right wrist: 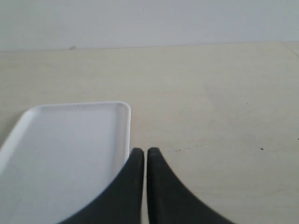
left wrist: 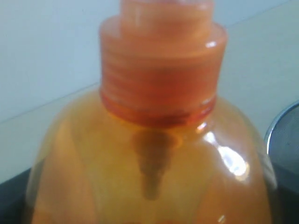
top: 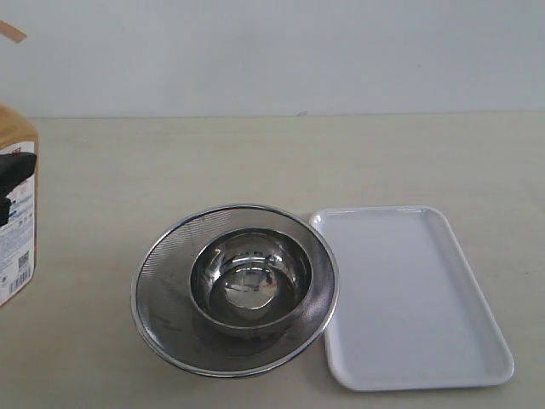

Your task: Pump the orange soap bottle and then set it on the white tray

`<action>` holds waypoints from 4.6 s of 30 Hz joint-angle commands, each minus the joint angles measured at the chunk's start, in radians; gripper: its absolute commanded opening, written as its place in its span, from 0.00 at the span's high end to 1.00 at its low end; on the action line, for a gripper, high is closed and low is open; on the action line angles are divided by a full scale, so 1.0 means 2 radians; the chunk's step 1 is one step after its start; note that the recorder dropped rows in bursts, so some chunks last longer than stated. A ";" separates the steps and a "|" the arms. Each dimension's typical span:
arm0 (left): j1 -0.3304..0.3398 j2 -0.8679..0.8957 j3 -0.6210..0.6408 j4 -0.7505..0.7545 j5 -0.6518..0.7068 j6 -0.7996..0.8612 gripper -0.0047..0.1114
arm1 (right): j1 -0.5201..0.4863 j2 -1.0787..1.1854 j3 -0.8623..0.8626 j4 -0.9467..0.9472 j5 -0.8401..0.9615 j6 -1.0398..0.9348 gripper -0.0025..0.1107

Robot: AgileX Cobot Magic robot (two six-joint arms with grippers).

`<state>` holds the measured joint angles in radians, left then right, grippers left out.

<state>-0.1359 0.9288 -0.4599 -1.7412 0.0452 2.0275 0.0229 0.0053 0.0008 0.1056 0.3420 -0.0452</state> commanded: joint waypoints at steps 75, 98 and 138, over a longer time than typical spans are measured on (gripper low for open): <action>-0.003 0.294 -0.287 -0.002 0.206 0.052 0.92 | -0.001 -0.003 0.000 -0.006 -0.147 0.002 0.98; 0.000 0.389 -0.250 -0.002 0.254 0.052 0.92 | -0.001 -0.003 0.000 -0.004 -0.206 0.124 0.98; 0.068 0.593 -0.386 -0.002 0.434 0.052 0.92 | -0.001 -0.003 0.000 -0.007 -0.214 0.121 0.98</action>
<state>0.0000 2.0845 -1.2434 -1.7761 0.9556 2.1288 0.0229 0.0053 0.0008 0.1040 -0.0772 0.2007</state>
